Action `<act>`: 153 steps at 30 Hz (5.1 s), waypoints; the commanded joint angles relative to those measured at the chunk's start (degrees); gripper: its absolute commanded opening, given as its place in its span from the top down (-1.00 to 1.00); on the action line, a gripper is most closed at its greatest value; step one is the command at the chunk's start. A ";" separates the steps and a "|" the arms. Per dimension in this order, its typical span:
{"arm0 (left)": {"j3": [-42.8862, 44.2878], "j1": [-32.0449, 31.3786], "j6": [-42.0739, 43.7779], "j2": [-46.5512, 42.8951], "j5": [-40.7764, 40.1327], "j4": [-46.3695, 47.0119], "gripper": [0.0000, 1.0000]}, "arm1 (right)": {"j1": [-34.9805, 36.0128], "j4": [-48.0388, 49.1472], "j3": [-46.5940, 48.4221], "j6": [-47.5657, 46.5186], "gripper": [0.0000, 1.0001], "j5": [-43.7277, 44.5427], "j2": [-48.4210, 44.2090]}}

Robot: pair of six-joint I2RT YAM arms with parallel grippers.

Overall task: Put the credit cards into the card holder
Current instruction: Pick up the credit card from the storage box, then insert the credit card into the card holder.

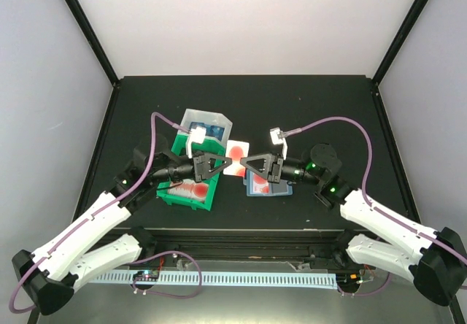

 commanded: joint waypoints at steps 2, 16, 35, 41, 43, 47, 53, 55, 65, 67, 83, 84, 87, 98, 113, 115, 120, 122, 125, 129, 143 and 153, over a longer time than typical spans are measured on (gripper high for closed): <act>0.44 0.30 2.10 0.40 -0.36 -0.98 0.97 | 0.22 -1.53 -1.05 -1.18 0.56 0.45 -0.59; -7.08 -3.91 -0.56 12.47 -13.15 8.92 0.97 | 0.17 -48.99 -6.24 -14.91 -0.31 41.04 -15.20; -5.13 -10.43 -13.77 43.04 -20.96 27.83 0.97 | 0.39 -53.03 -0.61 -19.95 -0.30 51.96 13.99; -3.42 -10.32 -14.03 46.75 -20.44 28.72 0.97 | 0.38 -53.14 0.54 -18.98 -0.17 55.12 18.07; -2.67 -10.26 -13.92 47.70 -20.03 28.81 0.97 | 0.33 -52.78 0.37 -18.76 -0.12 55.47 18.78; -2.52 -10.27 -14.71 48.89 -19.93 29.84 0.97 | 0.37 -51.89 0.06 -18.73 -0.02 55.13 20.63; -2.40 -9.78 -15.11 51.31 -18.44 30.84 0.97 | 0.39 -48.51 -2.33 -17.60 0.11 50.61 21.52; -2.66 -9.49 -15.31 51.75 -17.61 31.76 0.97 | 0.38 -47.36 -3.32 -16.95 0.14 49.35 21.24; -3.84 -9.47 -16.12 52.76 -16.27 34.61 0.97 | 0.35 -44.87 -7.49 -13.74 0.23 46.10 17.46; -3.99 -9.52 -16.66 52.81 -15.83 35.26 0.97 | 0.36 -45.51 -7.64 -13.33 0.23 47.15 16.67; -2.56 -9.55 -16.03 55.53 -15.90 33.05 0.97 | 0.23 -48.57 -5.12 -13.21 0.22 50.27 14.66; -2.50 -9.55 -16.03 55.77 -15.80 33.08 0.97 | 0.27 -48.51 -5.10 -13.36 0.22 50.08 14.71; -2.50 -9.55 -16.52 56.52 -14.77 33.76 0.97 | 0.29 -48.20 -5.34 -13.34 0.22 49.77 14.99; -1.89 -9.77 -17.18 58.33 -12.46 36.46 0.97 | 0.24 -47.06 -5.96 -13.03 0.23 49.17 16.20; -0.14 -10.36 -14.85 60.87 -12.18 34.68 0.95 | 0.25 -45.40 -5.80 -13.31 0.20 48.55 15.37; 0.91 -10.90 -12.85 60.47 -13.19 32.10 0.88 | 0.25 -44.77 -5.74 -13.56 0.20 48.33 14.53; 3.22 -12.21 -6.72 58.88 -16.89 23.49 0.59 | 0.28 -45.26 -6.03 -12.76 0.13 50.81 9.94; 3.89 -12.51 -4.68 58.02 -18.20 20.08 0.49 | 0.26 -45.92 -6.42 -11.99 0.09 52.50 7.32; 4.50 -12.76 -1.99 56.29 -19.61 16.95 0.34 | 0.27 -46.70 -7.12 -10.63 0.03 54.80 4.28; 5.71 -13.02 0.88 54.12 -21.02 13.08 0.14 | 0.22 -47.02 -8.18 -9.69 -0.04 55.87 2.44; 9.35 -13.29 5.96 54.22 -24.15 6.03 -0.13 | -0.09 -42.13 -10.12 -8.62 -0.16 49.62 7.83; 12.56 -15.74 16.28 55.94 -27.94 1.52 0.02 | -0.58 -36.72 -10.69 -8.95 -0.11 46.13 12.66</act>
